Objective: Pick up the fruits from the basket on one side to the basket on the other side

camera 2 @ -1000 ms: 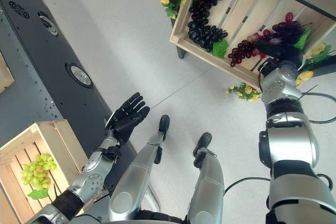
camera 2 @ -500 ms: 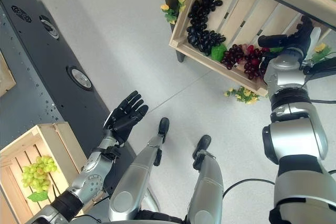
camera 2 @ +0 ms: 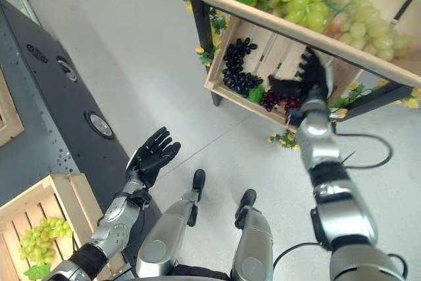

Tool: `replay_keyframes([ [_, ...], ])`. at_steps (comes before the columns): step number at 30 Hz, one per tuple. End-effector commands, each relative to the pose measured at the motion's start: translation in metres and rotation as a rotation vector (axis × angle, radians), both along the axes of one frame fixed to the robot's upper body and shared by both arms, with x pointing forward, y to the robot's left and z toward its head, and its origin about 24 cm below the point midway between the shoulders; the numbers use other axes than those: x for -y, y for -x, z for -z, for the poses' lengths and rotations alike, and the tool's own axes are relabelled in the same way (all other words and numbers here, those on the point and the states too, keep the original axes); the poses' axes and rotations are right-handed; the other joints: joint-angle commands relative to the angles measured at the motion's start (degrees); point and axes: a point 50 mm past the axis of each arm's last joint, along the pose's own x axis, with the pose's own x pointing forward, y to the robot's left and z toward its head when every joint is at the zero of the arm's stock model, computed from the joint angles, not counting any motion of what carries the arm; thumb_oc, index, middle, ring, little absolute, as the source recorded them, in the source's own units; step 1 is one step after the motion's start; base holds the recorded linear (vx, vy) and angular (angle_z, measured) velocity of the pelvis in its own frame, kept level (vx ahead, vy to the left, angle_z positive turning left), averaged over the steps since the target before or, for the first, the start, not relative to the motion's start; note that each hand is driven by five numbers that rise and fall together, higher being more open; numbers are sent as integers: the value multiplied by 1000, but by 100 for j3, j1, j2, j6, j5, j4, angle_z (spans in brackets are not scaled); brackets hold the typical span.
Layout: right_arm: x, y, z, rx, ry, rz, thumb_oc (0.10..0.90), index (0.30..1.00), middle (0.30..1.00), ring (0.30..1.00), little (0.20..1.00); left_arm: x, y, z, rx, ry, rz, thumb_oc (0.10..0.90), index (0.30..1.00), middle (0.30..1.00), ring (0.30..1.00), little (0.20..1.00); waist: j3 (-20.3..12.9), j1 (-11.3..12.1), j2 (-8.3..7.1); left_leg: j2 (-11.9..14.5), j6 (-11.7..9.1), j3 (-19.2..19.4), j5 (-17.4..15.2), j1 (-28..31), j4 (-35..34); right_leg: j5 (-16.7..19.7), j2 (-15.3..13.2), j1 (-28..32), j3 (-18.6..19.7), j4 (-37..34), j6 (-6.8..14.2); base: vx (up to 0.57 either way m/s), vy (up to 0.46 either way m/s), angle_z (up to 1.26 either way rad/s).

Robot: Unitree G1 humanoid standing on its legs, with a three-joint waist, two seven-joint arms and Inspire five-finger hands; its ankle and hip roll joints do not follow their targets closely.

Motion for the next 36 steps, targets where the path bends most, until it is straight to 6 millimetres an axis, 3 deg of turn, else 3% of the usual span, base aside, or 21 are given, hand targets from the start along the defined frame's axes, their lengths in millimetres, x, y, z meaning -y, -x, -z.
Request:
replay_keyframes([
  [1, 0, 1, -24, 172, -36, -76, 800, 900, 900, 900, 900, -1, 2, -6, 92, -24, -1, 800, 900, 900, 900, 900, -638, -87, -268, 189, -173, 195, -527, 130, 631, 818, 26, 625, 91, -880, -238, 55, -28, 0],
  [4, -8, 6, 4, 86, -118, -125, 800, 900, 900, 900, 900, -8, 6, 3, 54, -40, -14, 800, 900, 900, 900, 900, -783, -100, -314, 220, -178, 217, -510, 313, 534, 858, 29, 848, 105, -1037, -221, 55, -12, -3],
  [6, -13, 7, 10, 62, -131, -143, 800, 900, 900, 900, 900, -9, 7, 5, 46, -41, -16, 800, 900, 900, 900, 900, -818, -104, -319, 226, -178, 224, -506, 353, 509, 865, 29, 887, 113, -1065, -217, 16, -1, 0],
  [15, -64, 24, 67, -102, -254, -320, 800, 900, 900, 900, 900, -12, 13, 22, -50, -73, -22, 800, 900, 900, 900, 900, -1125, -95, -411, 226, -157, 189, -561, 749, 383, 839, 36, 1318, 181, -1215, -187, 57, -5, 0],
  [21, -92, 63, 118, -238, -321, -410, 800, 900, 900, 900, 900, -17, 37, 52, -202, -100, -32, 800, 900, 900, 900, 900, -1585, -137, -477, 216, -114, 158, -513, 1138, -1, 947, 23, 1585, 319, -1482, -76, 81, 27, -2],
  [27, -116, 96, 153, -366, -406, -469, 800, 900, 900, 900, 900, -23, 64, 81, -366, -143, -31, 800, 900, 900, 900, 900, -2088, -180, -536, 204, -78, 129, -408, 1541, -554, 1178, 27, 1781, 532, -1879, 79, 96, 23, -4],
  [36, -127, 124, 176, -465, -467, -494, 800, 900, 900, 900, 900, -32, 84, 100, -488, -177, -46, 800, 900, 900, 900, 900, -2348, -213, -584, 257, -140, 166, -216, 1732, -1122, 1496, 1, 1903, 470, -2445, 246, 39, -8, -2],
])
